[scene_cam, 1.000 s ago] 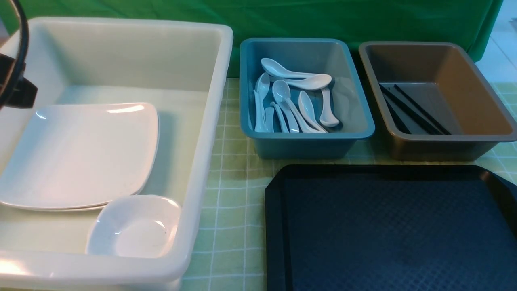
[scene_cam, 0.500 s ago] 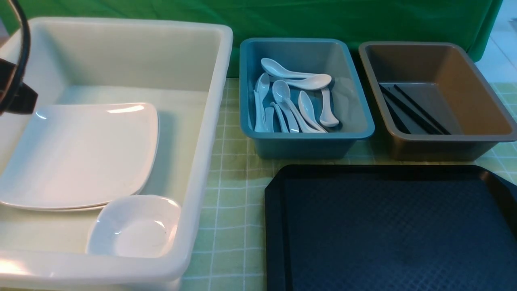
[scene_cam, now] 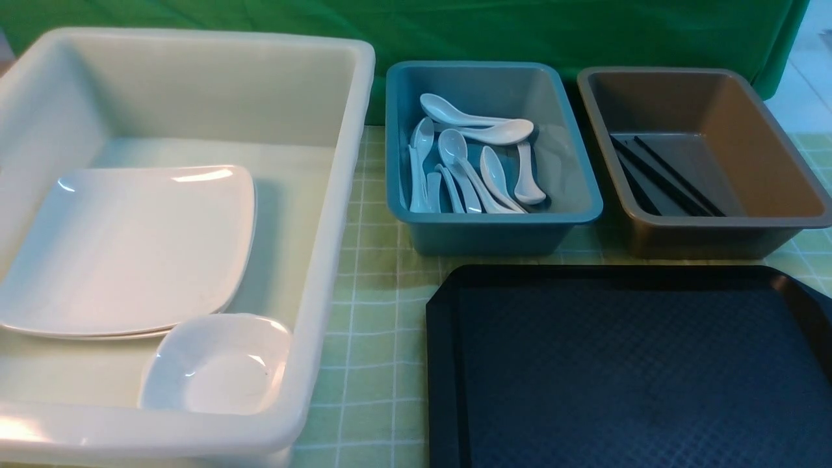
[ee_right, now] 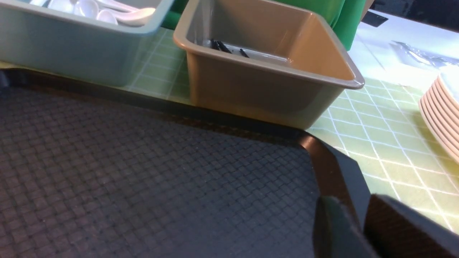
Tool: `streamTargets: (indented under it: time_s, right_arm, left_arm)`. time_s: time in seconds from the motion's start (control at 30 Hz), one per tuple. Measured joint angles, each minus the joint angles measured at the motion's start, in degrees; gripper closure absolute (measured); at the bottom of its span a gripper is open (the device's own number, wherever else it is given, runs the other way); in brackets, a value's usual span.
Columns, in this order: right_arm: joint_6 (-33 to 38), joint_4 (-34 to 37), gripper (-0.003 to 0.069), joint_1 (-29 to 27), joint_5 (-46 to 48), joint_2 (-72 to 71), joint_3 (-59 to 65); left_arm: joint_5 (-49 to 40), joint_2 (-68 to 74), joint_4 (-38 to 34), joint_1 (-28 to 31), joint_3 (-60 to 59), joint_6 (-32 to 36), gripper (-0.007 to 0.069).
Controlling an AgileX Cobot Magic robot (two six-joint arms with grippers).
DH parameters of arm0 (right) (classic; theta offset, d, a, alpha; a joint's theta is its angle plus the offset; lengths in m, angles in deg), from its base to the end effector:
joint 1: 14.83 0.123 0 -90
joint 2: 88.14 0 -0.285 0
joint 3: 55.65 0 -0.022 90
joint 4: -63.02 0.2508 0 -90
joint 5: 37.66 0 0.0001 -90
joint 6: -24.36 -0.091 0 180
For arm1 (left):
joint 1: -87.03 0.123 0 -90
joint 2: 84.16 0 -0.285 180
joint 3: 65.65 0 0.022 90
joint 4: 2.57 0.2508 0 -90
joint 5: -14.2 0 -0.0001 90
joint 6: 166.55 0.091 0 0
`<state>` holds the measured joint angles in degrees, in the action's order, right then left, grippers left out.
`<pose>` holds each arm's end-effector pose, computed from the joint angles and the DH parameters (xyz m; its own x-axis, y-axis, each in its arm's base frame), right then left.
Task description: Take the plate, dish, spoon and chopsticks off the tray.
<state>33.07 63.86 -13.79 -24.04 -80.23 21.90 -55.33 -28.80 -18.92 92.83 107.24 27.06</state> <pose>0.0558 0.0013 0.1895 -0.1533 -0.1401 -0.9782 -0.0430 0.9899 -0.1351 0.1180 -0.0121 0.4350 -0.6360 0.0662 -0.7688 0.1874 0.9797 -0.0707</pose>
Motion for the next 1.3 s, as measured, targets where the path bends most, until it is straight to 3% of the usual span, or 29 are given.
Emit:
streamTargets:
  time_s: [0.17,0.47,1.07,1.3]
  right_arm:
    - [0.0,0.0,0.0508,0.0,0.0,0.0,0.0]
    - [0.0,0.0,0.0477,0.0,0.1,0.0,0.0]
    - [0.0,0.0,0.044,0.0,0.1,0.0,0.0]
    - [0.0,0.0,0.0424,0.0,0.1,0.0,0.0]
  left_arm:
    - [7.2,-14.4,-3.0,0.0,-10.6,-1.9,0.0637]
    - [35.4,-35.9,-8.5,0.0,-30.1,-4.2,0.0637]
    - [36.6,-38.6,0.0,0.0,-35.5,-4.4,0.0637]
    - [50.2,-38.7,4.1,0.0,-50.1,-6.7,0.0637]
